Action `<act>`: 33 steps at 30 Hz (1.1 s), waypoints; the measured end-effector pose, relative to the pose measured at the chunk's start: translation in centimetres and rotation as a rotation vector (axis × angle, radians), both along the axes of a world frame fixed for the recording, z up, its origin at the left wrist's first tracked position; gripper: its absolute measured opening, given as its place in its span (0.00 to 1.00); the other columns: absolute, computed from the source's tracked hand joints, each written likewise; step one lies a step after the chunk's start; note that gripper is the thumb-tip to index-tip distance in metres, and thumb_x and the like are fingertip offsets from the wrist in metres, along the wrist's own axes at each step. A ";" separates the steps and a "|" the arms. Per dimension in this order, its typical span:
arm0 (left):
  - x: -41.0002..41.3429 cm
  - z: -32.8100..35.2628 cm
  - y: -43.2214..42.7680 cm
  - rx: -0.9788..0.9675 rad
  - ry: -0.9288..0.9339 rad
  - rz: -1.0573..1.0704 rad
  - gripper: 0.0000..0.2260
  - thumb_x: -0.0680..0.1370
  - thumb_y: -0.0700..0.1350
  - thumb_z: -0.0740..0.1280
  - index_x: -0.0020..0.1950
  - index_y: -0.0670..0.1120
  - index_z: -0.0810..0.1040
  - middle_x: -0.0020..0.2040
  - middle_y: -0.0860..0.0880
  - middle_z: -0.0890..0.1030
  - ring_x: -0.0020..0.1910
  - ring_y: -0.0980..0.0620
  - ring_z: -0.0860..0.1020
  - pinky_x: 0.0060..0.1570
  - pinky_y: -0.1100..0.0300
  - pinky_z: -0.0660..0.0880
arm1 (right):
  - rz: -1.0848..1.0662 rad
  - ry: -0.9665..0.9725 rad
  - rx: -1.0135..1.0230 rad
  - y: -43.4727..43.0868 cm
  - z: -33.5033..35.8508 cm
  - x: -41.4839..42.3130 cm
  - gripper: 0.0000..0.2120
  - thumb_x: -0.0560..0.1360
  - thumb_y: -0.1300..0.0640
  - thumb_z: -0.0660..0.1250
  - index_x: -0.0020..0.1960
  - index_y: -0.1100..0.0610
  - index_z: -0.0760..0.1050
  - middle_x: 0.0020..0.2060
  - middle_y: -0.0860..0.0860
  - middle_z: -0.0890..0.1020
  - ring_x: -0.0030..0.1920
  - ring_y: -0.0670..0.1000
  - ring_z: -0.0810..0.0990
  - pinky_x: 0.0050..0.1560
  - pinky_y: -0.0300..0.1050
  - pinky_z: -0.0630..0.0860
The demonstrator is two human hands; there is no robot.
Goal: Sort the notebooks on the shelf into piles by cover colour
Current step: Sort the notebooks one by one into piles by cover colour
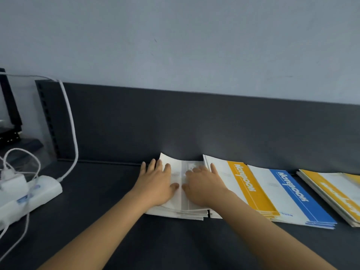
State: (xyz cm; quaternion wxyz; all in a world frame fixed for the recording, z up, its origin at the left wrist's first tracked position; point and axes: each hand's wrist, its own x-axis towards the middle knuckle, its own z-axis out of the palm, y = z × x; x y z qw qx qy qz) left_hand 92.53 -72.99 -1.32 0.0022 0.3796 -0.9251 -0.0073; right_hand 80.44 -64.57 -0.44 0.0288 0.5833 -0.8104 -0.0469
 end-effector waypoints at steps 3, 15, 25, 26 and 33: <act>-1.1 1.3 1.1 -0.082 0.049 -0.017 0.34 0.82 0.61 0.51 0.79 0.43 0.46 0.80 0.41 0.48 0.79 0.42 0.45 0.76 0.42 0.45 | 0.018 0.000 -0.120 0.7 0.6 -0.8 0.25 0.81 0.46 0.50 0.74 0.56 0.60 0.76 0.56 0.57 0.77 0.55 0.46 0.75 0.59 0.44; -15.6 4.3 11.7 -0.183 0.092 -0.173 0.33 0.82 0.61 0.50 0.80 0.44 0.45 0.80 0.44 0.48 0.79 0.43 0.46 0.76 0.44 0.47 | -0.293 -0.011 -0.226 14.9 2.4 -18.4 0.29 0.79 0.40 0.54 0.74 0.54 0.61 0.75 0.54 0.59 0.77 0.58 0.49 0.75 0.56 0.50; -35.7 -0.3 25.6 0.079 0.076 -0.151 0.30 0.80 0.64 0.54 0.72 0.44 0.63 0.67 0.43 0.74 0.67 0.42 0.70 0.63 0.49 0.68 | -0.343 -0.131 0.021 28.3 -1.8 -36.7 0.25 0.81 0.43 0.44 0.70 0.54 0.66 0.69 0.53 0.70 0.71 0.55 0.64 0.74 0.59 0.53; -36.9 -0.5 26.3 0.087 0.074 -0.115 0.29 0.80 0.63 0.57 0.71 0.43 0.64 0.65 0.43 0.75 0.65 0.42 0.71 0.60 0.50 0.69 | -0.304 -0.162 0.039 28.8 -2.3 -37.3 0.23 0.82 0.46 0.44 0.70 0.55 0.66 0.69 0.53 0.70 0.71 0.55 0.64 0.74 0.60 0.52; -39.2 0.6 29.2 0.031 0.269 -0.005 0.23 0.79 0.48 0.68 0.70 0.46 0.63 0.63 0.45 0.74 0.62 0.45 0.73 0.53 0.56 0.70 | -0.198 -0.233 -0.085 29.1 -3.5 -38.4 0.24 0.81 0.46 0.45 0.68 0.59 0.67 0.67 0.56 0.72 0.70 0.55 0.66 0.75 0.58 0.44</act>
